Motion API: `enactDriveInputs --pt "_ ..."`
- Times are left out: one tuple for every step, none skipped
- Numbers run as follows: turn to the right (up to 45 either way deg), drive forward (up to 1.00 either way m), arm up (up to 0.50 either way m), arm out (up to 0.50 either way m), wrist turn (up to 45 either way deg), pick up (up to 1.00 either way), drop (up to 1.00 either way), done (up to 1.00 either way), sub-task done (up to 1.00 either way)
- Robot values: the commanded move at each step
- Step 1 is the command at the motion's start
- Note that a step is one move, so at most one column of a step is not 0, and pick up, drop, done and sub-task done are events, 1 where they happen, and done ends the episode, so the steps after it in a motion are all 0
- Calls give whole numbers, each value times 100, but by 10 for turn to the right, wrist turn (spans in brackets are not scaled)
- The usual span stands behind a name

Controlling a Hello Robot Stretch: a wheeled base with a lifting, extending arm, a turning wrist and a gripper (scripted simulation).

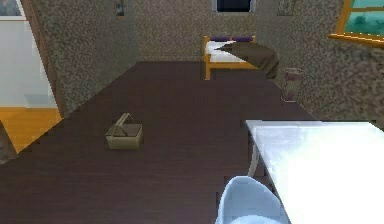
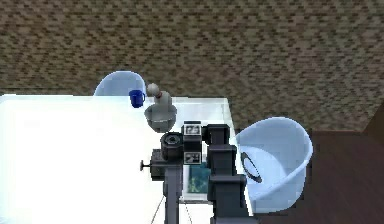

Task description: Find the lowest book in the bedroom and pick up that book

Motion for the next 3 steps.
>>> enactDriveInputs --pt "0 0 0 0 450 0 0 0 0" --pt "0 0 0 0 450 0 0 0 0" --pt "0 0 0 0 450 0 0 0 0"
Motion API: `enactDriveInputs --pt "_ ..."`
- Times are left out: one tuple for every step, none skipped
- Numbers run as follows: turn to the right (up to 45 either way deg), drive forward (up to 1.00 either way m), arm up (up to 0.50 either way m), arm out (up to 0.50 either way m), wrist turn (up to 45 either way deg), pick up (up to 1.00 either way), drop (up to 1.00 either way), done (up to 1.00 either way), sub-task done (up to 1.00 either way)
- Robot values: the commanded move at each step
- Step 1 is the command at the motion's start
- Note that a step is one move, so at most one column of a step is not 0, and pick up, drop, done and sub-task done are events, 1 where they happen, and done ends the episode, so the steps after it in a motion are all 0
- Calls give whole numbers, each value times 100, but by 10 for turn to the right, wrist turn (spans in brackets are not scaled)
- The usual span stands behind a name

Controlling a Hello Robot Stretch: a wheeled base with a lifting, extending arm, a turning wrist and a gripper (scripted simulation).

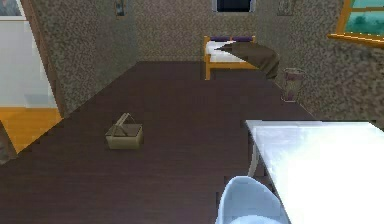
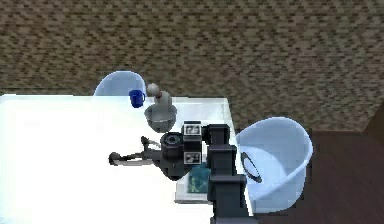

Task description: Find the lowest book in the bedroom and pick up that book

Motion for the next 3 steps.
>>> enactDriveInputs --pt "0 0 0 0 420 0 0 0 0" --pt "0 0 -30 0 0 0 0 0 0" --pt "0 0 0 0 0 100 0 0 0"
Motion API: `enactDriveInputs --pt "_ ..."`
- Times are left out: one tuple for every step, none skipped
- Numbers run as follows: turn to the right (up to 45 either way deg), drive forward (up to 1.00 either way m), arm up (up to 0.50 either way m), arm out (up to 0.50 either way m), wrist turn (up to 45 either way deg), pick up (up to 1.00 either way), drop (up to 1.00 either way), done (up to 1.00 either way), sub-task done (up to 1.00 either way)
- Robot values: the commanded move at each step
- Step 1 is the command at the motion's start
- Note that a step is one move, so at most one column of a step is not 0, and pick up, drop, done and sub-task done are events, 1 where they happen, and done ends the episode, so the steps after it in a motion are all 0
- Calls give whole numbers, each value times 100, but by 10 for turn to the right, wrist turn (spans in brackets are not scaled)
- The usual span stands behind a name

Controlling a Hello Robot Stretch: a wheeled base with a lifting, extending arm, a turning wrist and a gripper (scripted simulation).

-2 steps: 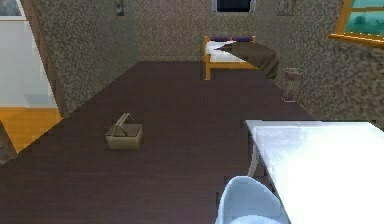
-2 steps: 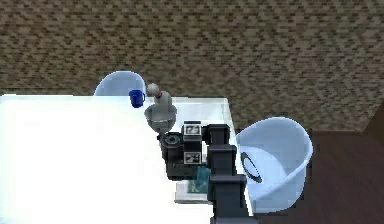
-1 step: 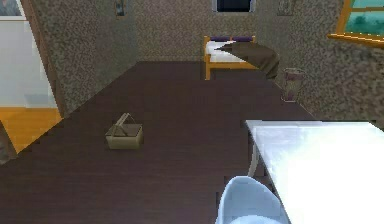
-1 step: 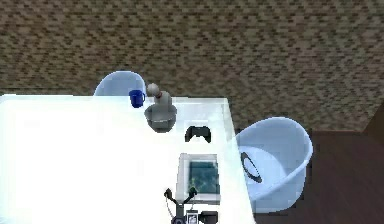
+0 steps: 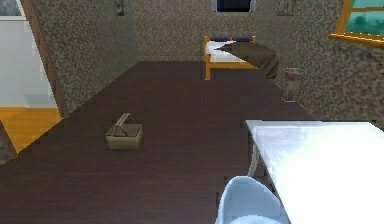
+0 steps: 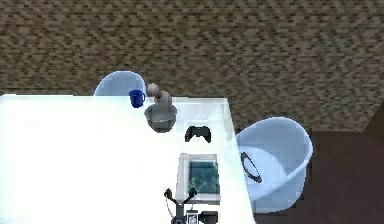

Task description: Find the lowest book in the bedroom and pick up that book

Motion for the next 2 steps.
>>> enactDriveInputs --pt "0 0 10 0 0 0 0 0 0" --pt "0 0 0 0 0 0 0 100 0"
